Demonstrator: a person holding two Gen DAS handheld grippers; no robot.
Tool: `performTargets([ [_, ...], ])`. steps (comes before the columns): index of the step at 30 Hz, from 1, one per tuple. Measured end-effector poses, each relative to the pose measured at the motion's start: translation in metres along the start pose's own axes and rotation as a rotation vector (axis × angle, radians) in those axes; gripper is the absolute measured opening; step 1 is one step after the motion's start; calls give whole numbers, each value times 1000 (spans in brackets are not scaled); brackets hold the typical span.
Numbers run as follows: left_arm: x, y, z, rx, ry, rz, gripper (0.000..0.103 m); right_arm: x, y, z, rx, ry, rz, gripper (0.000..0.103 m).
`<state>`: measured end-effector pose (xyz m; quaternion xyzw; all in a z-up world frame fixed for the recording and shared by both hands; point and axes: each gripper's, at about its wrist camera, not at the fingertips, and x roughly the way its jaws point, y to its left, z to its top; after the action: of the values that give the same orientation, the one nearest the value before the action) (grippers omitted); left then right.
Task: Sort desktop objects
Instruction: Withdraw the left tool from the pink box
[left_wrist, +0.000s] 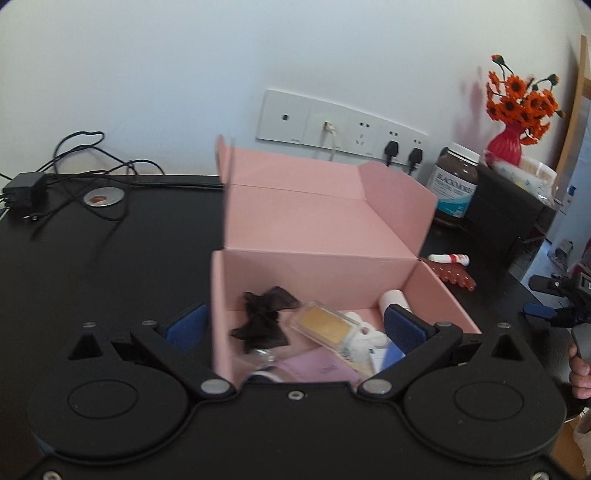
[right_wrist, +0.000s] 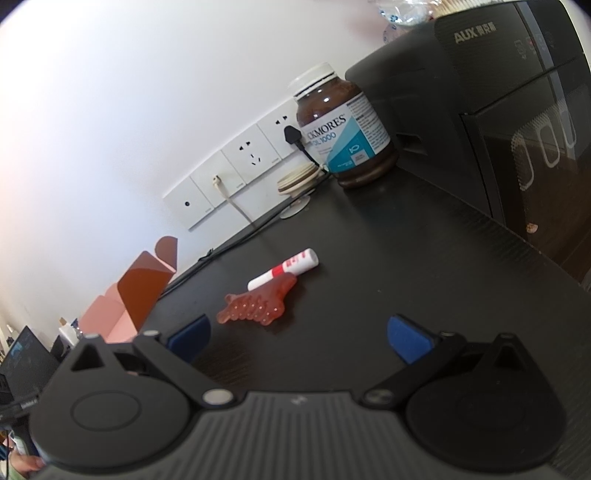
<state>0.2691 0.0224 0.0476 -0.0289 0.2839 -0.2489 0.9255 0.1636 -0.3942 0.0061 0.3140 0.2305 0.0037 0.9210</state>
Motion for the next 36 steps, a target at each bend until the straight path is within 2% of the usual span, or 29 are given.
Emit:
performTargets([
  [14, 12, -19, -3, 11, -12, 7, 103, -1, -3, 1, 18, -4, 12, 102],
  [20, 5, -18, -5, 18, -23, -21, 103, -1, -3, 1, 15, -4, 10, 102],
  [23, -6, -10, -6, 14, -83, -17, 103, -1, -1, 1, -4, 2, -1, 102],
  [26, -28, 1, -11, 8, -203, -8, 103, 0, 2, 1, -26, 9, -10, 102],
  [29, -47, 11, -16, 26, -298, 44, 103, 1, 5, 0, -47, 14, -24, 102],
  [36, -57, 46, -17, -50, -371, 164, 103, 6, 14, -3, -100, 38, -36, 102],
])
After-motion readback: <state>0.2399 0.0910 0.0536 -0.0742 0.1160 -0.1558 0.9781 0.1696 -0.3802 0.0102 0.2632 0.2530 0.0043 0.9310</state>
